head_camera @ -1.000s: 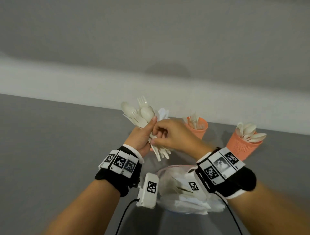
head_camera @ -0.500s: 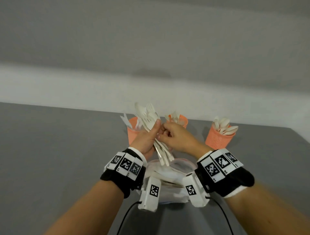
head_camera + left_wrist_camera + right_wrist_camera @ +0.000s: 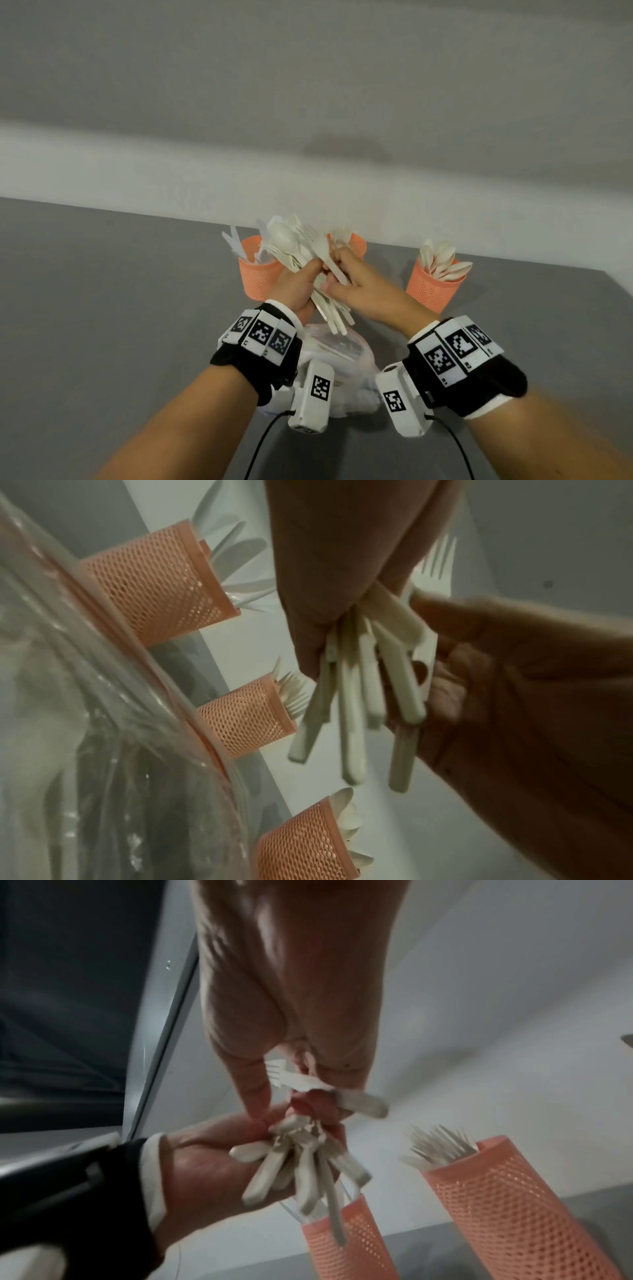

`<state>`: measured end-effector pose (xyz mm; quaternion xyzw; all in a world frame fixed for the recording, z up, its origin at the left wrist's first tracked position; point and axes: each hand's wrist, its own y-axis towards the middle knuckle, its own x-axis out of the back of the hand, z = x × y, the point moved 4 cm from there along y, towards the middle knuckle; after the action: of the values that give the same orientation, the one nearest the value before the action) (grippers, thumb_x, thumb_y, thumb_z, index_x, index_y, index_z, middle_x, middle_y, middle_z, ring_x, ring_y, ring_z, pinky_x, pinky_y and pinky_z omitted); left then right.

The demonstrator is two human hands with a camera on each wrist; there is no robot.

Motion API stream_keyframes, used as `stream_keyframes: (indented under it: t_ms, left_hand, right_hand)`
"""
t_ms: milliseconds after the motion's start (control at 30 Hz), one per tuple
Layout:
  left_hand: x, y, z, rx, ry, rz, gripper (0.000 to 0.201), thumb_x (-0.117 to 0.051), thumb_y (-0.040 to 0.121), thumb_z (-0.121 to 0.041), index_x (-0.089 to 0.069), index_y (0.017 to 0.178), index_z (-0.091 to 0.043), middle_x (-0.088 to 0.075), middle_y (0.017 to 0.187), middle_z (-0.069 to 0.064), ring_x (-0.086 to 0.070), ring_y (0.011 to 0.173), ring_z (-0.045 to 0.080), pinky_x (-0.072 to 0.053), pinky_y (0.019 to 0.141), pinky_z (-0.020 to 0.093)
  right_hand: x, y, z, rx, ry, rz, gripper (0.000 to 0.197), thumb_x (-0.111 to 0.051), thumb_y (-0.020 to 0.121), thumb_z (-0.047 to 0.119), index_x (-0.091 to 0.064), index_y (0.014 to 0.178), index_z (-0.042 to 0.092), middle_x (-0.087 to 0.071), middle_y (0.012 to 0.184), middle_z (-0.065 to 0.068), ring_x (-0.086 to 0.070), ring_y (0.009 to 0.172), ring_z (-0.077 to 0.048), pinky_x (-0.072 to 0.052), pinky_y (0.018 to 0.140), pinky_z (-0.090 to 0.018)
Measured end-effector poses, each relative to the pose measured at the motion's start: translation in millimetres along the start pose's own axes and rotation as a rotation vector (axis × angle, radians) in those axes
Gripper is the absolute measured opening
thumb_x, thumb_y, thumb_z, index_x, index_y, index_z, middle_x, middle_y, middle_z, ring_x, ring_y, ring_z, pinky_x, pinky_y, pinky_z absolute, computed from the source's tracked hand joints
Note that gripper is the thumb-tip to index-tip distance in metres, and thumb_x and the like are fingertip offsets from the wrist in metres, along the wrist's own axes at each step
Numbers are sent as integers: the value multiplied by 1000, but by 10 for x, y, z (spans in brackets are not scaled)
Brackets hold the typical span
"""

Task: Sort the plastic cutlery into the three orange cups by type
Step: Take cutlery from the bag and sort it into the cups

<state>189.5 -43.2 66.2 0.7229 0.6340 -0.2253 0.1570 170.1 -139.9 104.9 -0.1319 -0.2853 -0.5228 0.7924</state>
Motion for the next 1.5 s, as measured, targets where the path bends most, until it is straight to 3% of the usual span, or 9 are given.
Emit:
stream_keyframes:
  t_ms: [300, 433, 533, 800, 933, 1033, 1133, 1300, 1500]
  left_hand:
    - [-120, 2, 107, 14, 47, -39, 22, -52, 92, -24, -63, 82, -8, -66, 67, 5, -65, 62, 15, -55, 57, 26]
    - [-167, -22, 156, 28, 82, -2, 26, -52, 92, -26, -61, 92, -2, -65, 77, 13, -67, 68, 20, -57, 59, 30]
    - [-207, -54, 149, 36, 107, -16, 35, -56, 86, -37, -59, 83, -2, -51, 63, 15, -53, 45, 20, -50, 45, 28]
    - [-105, -40, 171, 36, 98, 83, 58, -65, 67, -53, -65, 98, -4, -60, 62, 11, -61, 49, 20, -54, 51, 29]
    - [-18, -59, 110, 58, 27, 5, 11, -65, 80, -21, -57, 82, -14, -44, 51, -5, -42, 41, 5, -38, 40, 18]
    - [-28, -83, 109, 83, 3, 6, 10, -49, 89, -1, -53, 90, -10, -45, 49, -4, -41, 38, 7, -37, 39, 19]
    - [-97, -133, 140, 120, 24, 76, 18, -43, 90, 1, -56, 99, -9, -47, 51, 0, -42, 38, 10, -39, 41, 20]
    - [-152, -195, 188, 183, 158, 184, 32, -54, 70, -7, -55, 101, -1, -61, 58, 4, -48, 41, 13, -44, 44, 23]
    - [-120, -215, 178, 158, 243, 210, 21, -57, 72, -8, -58, 92, -4, -52, 57, 3, -44, 40, 10, -42, 43, 22]
  right_hand:
    - [87, -11, -75, 96, -135, -5, 30, -57, 85, 4, -46, 71, 27, -48, 62, 7, -50, 53, 1, -37, 52, -7]
    - [83, -69, -153, -17, 104, 96, 20, -50, 89, 7, -51, 82, 25, -53, 75, 3, -51, 69, -8, -43, 68, -20]
    - [45, -113, -159, -81, 301, 104, 28, -40, 93, 7, -45, 86, 33, -49, 72, 3, -46, 66, -8, -42, 63, -21]
    - [136, -191, -139, -45, 322, 143, 28, -41, 93, 0, -48, 102, 25, -54, 70, 0, -53, 54, -6, -46, 55, -17]
    - [287, -150, -254, -94, 507, 3, 35, -40, 91, -6, -46, 121, 11, -51, 77, -6, -50, 54, -12, -45, 54, -22]
    - [346, -103, -236, -132, 649, -105, 19, -41, 92, 1, -52, 93, 16, -40, 63, -2, -34, 43, -6, -28, 42, -18]
    - [355, -86, -160, -147, 556, -200, 7, -52, 93, 21, -52, 89, 16, -50, 46, 12, -38, 33, 0, -29, 35, -12]
    - [403, 53, -113, -105, 515, -367, 20, -65, 85, 21, -63, 99, 8, -64, 75, 0, -59, 54, -2, -46, 49, -15]
    - [511, 211, -70, -29, 499, -471, 14, -51, 94, 20, -58, 83, 21, -60, 72, 5, -57, 60, -2, -48, 61, -21]
